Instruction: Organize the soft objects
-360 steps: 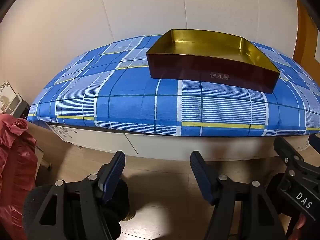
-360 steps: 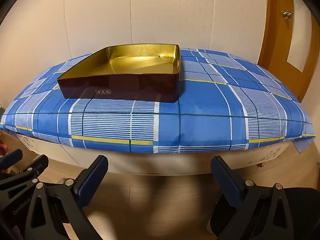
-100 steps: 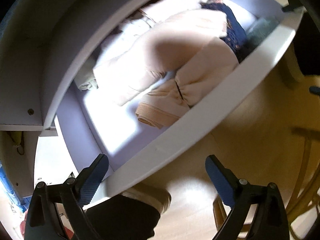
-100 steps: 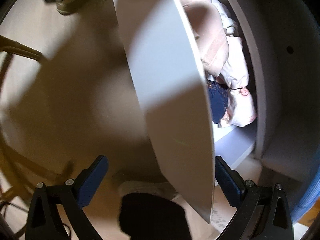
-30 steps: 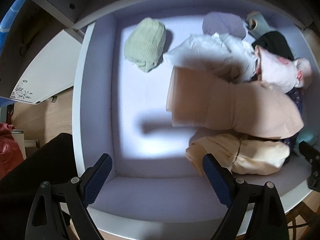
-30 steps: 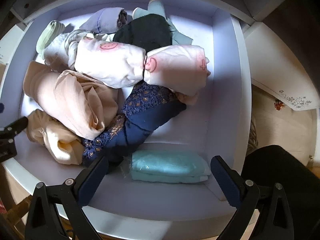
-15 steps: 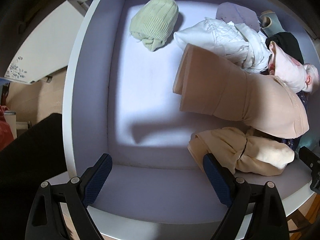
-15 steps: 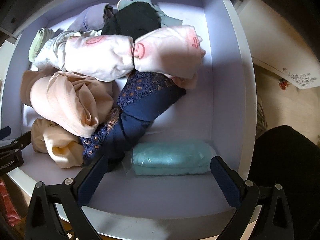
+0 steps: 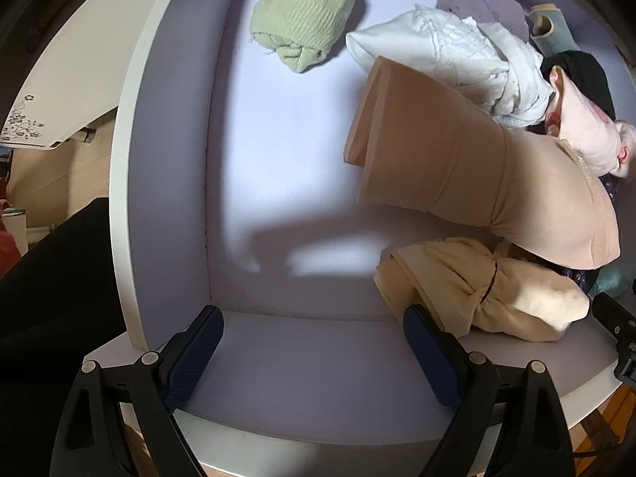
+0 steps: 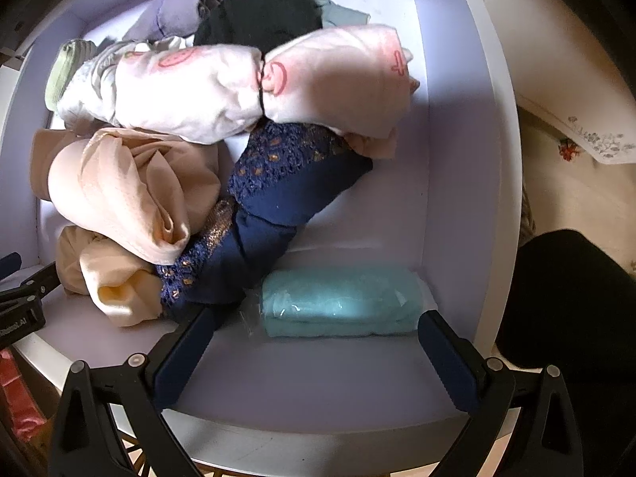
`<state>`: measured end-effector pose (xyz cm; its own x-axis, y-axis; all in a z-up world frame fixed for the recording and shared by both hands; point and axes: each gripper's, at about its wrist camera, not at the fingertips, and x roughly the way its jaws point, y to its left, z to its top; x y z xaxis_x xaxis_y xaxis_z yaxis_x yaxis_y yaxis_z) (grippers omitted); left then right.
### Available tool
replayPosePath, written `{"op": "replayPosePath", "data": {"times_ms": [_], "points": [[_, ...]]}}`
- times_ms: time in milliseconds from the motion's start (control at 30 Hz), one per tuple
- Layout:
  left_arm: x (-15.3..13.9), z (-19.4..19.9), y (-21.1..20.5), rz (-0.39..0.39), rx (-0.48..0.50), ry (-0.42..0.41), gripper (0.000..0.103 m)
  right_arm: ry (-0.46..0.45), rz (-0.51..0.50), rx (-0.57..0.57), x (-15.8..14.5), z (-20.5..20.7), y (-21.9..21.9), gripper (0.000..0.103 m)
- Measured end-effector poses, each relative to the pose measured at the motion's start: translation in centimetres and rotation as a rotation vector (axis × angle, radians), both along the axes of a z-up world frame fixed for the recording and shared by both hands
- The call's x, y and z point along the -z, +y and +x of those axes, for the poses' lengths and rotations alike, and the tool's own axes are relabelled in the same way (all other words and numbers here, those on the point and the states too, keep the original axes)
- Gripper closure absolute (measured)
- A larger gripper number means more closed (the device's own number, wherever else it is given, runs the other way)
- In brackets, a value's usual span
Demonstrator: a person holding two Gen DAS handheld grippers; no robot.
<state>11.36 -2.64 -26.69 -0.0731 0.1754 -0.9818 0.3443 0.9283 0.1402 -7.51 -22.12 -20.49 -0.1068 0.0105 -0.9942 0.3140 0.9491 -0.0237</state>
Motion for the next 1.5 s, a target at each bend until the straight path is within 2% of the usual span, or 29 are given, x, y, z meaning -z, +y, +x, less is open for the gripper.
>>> {"op": "replayPosePath", "data": {"times_ms": [267,400,533,633,733,800,833,933,967,1133,1233,1367,1500], "points": [[0.5,0.7,0.6,-0.02,-0.011,0.022,0.011,0.007,0.009,0.009,0.5,0.9,-0.7,0.0],[-1.1,0.6,0.2,-0.05,0.042,-0.029,0.011,-0.019,0.025,-0.047,0.1,1.3,-0.5,0.0],[-2.9,1.4,0.1,-0.123,0.028,-0.092,0.011,-0.156,-0.004,-0.096,-3.0,2.6,-0.2,0.0],[-3.6,1.9,0.7,-0.14,-0.003,-0.111,0.011,-0.263,-0.009,-0.136,-5.1,3.7,-0.1,0.0],[-3.4,2.1,1.6,-0.119,-0.029,-0.105,0.011,-0.33,-0.007,-0.212,-6.1,4.4,0.7,0.001],[-4.1,1.9,2.3,-0.078,-0.038,-0.11,0.011,-0.355,-0.011,-0.286,-6.2,4.9,2.0,0.006],[-4.1,2.0,2.6,-0.057,-0.042,-0.118,0.011,-0.362,-0.014,-0.323,-6.2,5.1,3.0,0.014],[-4.4,2.2,3.5,-0.027,-0.055,-0.145,0.011,-0.371,-0.037,-0.447,-5.9,5.9,5.4,0.034],[-4.8,2.2,3.7,-0.019,-0.055,-0.169,0.011,-0.377,-0.039,-0.483,-5.8,6.2,6.1,0.037],[-6.7,2.5,4.6,-0.047,-0.071,-0.264,0.011,-0.367,0.02,-0.575,-4.6,7.6,8.7,0.037],[-7.6,2.8,5.4,-0.052,-0.08,-0.302,0.011,-0.316,0.033,-0.634,-3.0,8.4,10.1,0.037],[-7.5,2.9,5.1,-0.072,-0.108,-0.291,0.011,-0.248,0.079,-0.641,-0.9,9.6,11.1,0.037],[-6.8,2.8,5.2,-0.068,-0.125,-0.27,0.011,-0.201,0.075,-0.673,0.8,10.5,12.4,0.037]]}}
